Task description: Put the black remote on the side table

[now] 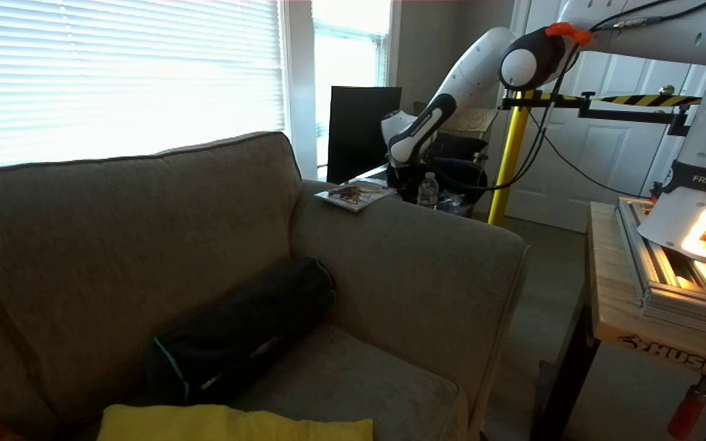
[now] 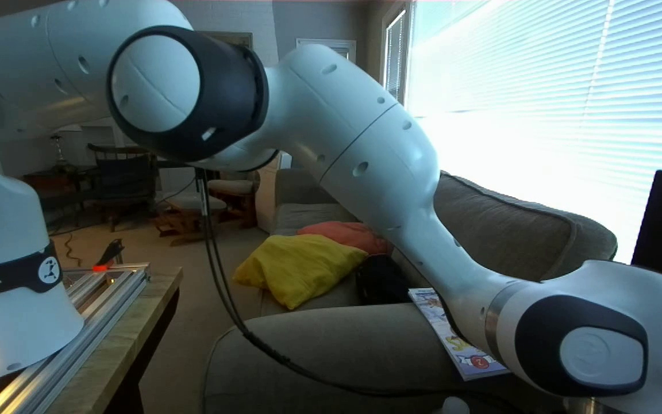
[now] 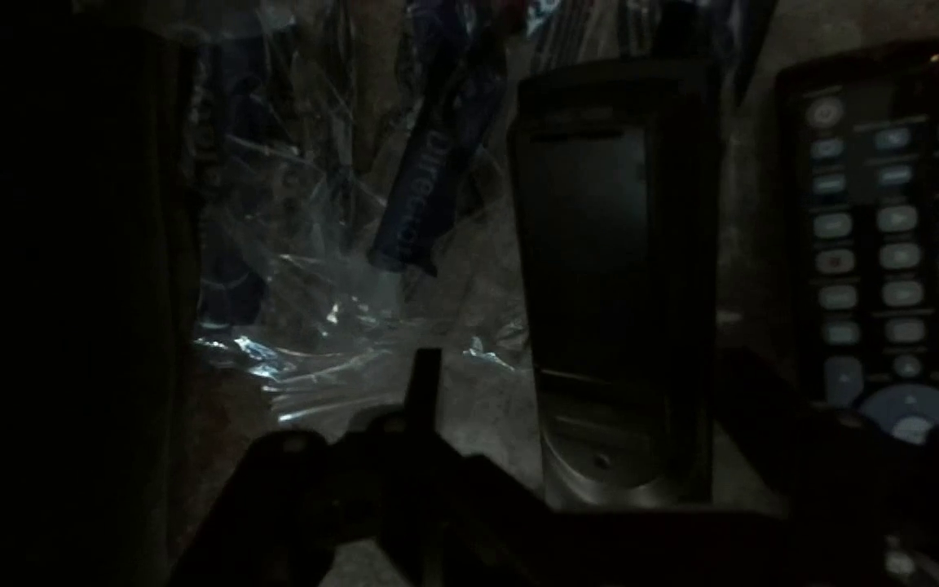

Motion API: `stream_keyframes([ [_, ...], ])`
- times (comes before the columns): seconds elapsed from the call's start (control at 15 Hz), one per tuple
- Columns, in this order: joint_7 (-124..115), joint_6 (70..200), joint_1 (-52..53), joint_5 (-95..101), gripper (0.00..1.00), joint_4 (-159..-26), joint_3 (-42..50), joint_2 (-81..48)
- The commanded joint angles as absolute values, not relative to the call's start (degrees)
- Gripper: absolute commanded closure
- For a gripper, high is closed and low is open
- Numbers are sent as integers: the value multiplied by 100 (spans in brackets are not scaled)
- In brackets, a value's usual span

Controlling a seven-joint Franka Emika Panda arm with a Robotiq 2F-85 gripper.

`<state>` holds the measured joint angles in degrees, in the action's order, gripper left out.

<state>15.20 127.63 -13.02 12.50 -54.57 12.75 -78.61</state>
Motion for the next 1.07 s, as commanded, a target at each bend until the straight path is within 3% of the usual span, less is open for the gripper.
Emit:
stream_keyframes([
  [0.0,1378,13033,-1400,1161,0,-5750,1262,-7555],
  [1.0,257,12983,-674,1389,0,-8805,1495,-4430],
])
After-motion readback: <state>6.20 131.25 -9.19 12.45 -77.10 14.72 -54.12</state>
